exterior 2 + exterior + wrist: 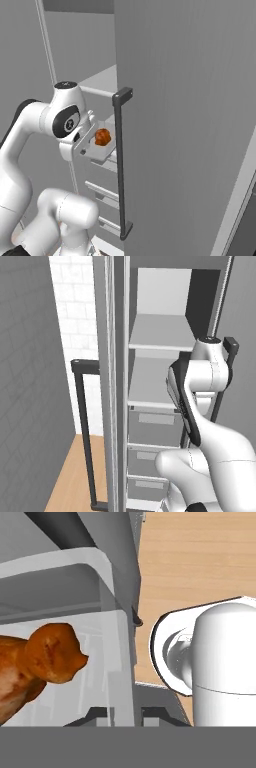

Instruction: Take the meat container that has the chicken drumstick and place it on the second highest rack of the freezer. Then take the vegetable container that has the sweet potato and carrot and place it on the highest rack of the freezer.

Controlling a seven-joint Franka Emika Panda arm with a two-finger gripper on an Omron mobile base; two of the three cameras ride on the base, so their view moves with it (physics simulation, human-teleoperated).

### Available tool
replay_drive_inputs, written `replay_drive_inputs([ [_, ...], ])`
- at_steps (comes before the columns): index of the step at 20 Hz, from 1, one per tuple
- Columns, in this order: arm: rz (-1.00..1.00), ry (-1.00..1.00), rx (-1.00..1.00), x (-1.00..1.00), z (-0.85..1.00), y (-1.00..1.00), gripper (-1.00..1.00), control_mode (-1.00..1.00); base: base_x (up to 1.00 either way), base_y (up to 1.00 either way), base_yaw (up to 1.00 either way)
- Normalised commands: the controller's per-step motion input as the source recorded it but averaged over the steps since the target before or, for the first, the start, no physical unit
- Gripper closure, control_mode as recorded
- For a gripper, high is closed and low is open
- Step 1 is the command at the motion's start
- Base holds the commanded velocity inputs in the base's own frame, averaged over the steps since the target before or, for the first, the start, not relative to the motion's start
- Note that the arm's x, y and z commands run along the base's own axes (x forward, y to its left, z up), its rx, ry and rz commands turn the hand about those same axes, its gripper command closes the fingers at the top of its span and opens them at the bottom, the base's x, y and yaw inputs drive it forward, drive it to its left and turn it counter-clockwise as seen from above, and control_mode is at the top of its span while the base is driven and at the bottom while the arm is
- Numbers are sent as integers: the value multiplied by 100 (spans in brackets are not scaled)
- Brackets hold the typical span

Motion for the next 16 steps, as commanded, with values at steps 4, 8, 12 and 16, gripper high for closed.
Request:
replay_drive_inputs([
  [4, 0, -4, 0, -3, -1, 10, 100, -100, -1, 0, 0],
  [8, -2, -2, 0, 46, 0, 57, 100, -100, 0, 0, 0],
  [12, -8, 0, 0, 79, -7, 16, 100, -100, 0, 0, 0],
  [16, -8, 0, 0, 71, -28, 0, 100, -100, 0, 0, 0],
])
